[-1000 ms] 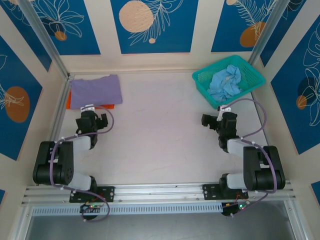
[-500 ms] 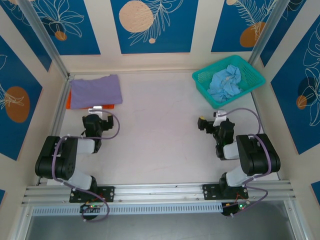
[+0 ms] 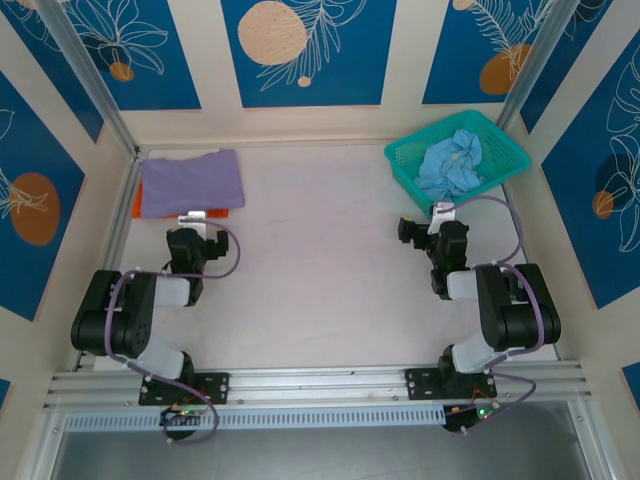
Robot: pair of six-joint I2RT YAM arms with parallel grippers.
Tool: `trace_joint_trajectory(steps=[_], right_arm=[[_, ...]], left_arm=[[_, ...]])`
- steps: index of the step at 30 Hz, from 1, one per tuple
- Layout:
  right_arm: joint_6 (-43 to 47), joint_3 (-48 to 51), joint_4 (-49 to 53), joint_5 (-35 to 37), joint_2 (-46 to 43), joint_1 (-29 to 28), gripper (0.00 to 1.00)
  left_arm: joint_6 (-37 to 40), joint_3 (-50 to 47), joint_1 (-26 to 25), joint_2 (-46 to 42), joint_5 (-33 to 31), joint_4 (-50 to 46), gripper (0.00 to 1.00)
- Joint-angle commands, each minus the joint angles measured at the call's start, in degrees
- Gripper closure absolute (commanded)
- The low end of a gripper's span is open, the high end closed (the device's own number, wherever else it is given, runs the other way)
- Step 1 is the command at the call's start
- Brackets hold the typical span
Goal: Fold and stack the t-shirts
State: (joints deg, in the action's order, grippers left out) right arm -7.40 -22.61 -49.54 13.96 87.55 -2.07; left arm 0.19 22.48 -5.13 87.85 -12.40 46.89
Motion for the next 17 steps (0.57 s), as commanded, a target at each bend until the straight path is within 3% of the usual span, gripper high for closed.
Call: trace_joint_trajectory(steps=[1,17], right_arm=[[0.2,0.4,-0.1,1.6,-0.1,0.0,0.01],[-0.3,0.3,0.4,-1.0,-0.4,1.1,0.01]], left_arm=[[0.3,-0.6,0.2,-0.1,1.1,2.6,0.0],[0.3,-0.6,0.2,0.0,1.1,2.7,0.0]])
